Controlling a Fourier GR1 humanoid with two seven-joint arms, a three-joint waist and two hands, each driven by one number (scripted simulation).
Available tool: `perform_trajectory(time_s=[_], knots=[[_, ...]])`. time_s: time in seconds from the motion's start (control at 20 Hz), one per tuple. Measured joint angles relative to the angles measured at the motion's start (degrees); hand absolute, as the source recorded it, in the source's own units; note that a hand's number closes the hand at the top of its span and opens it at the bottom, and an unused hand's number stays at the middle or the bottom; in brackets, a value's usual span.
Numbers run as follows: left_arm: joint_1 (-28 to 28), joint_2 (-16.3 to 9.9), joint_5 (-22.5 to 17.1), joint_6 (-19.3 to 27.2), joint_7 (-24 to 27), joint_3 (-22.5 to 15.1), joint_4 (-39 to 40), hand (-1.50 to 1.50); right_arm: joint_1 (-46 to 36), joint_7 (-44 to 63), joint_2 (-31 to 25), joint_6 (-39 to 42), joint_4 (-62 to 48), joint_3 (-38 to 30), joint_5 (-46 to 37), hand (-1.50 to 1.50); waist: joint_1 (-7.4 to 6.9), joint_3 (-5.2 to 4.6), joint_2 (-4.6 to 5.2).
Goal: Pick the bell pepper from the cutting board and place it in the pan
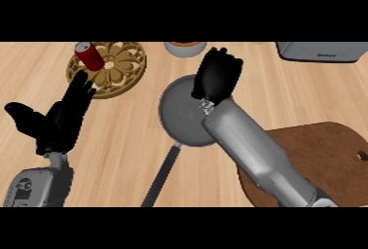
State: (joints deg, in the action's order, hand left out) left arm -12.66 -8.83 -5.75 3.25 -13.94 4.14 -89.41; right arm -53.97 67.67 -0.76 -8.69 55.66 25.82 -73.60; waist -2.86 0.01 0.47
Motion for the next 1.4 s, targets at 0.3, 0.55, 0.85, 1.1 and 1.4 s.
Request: perform_trajectory(time_s=[0.3,0.55,0.85,1.1,1.4], knots=[[-0.21,-0.1,0.23,0.1,0.11,0.13,-0.08,0.0,3.93,-2.57,0.08,-7.63,-6.82,-2.08,1.7,1.5,-0.04,0.02,0.26],[0.5,-0.01,0.17,0.05,-0.13,0.01,-0.78,0.0,8.39,-3.64,0.08,-13.45,-8.36,-7.4,5.45,-1.5,0.13,0.09,0.27],[0.62,-0.05,0.34,0.0,0.03,0.1,-0.71,0.0,11.32,-7.03,0.18,-23.2,-10.98,-7.03,11.32,-1.5,0.15,0.07,0.16],[1.42,-0.75,-0.17,-0.35,-0.34,0.95,-1.26,0.0,13.65,-8.54,0.29,-34.11,-7.1,-6.64,11.52,-1.5,1.0,0.07,-0.25],[2.2,-0.56,0.04,0.32,-0.27,1.5,-0.79,0.0,21.07,-7.18,0.43,-44.58,4.7,-4.97,12.43,-1.5,2.89,0.05,-0.88]])
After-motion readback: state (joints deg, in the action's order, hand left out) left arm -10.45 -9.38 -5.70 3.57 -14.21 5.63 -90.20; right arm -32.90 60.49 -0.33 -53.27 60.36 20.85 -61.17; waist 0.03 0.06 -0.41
